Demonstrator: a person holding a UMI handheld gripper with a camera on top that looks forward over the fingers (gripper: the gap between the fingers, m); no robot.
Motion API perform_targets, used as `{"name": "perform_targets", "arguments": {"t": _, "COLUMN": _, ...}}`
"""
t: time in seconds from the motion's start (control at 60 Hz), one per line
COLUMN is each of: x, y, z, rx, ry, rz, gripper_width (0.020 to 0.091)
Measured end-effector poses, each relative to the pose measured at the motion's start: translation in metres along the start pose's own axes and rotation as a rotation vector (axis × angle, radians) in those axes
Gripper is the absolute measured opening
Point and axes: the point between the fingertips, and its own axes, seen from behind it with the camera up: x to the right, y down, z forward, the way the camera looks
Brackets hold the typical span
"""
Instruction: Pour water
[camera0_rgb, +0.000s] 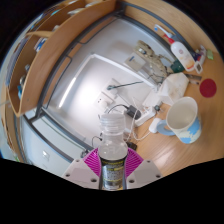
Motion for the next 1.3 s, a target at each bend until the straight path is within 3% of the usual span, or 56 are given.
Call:
{"name": "perform_targets", "arguments": {"t": 0.4, "x": 0.033, "y": -0.066, "z": -0.014, "rx": 0.023, "ry": 0.015, "rz": 0.888, "gripper_width": 0.0272}}
{"name": "perform_targets", "arguments": {"t": 0.817, "x": 0.039, "y": -0.072, "z": -0.015, "rx": -0.033, "ry": 0.066, "rz": 1.267, "gripper_width": 0.0272}}
{"name": "perform_targets", "arguments": {"t": 0.983, "x": 0.038, "y": -0.077, "z": -0.020, "rx": -0.033, "ry": 0.070, "rz": 1.154, "gripper_width": 0.0272}}
{"name": "perform_targets", "arguments": {"t": 1.1, "x": 0.027, "y": -0.095, "z": -0.031, "rx": -0.029, "ry": 0.056, "rz": 0.810, "gripper_width": 0.0272}}
{"name": "perform_targets", "arguments": {"t": 1.3, "x": 0.013, "y": -0.176, "z": -0.062, "rx": 0.040, "ry": 0.062, "rz": -0.015, "gripper_width": 0.0279}}
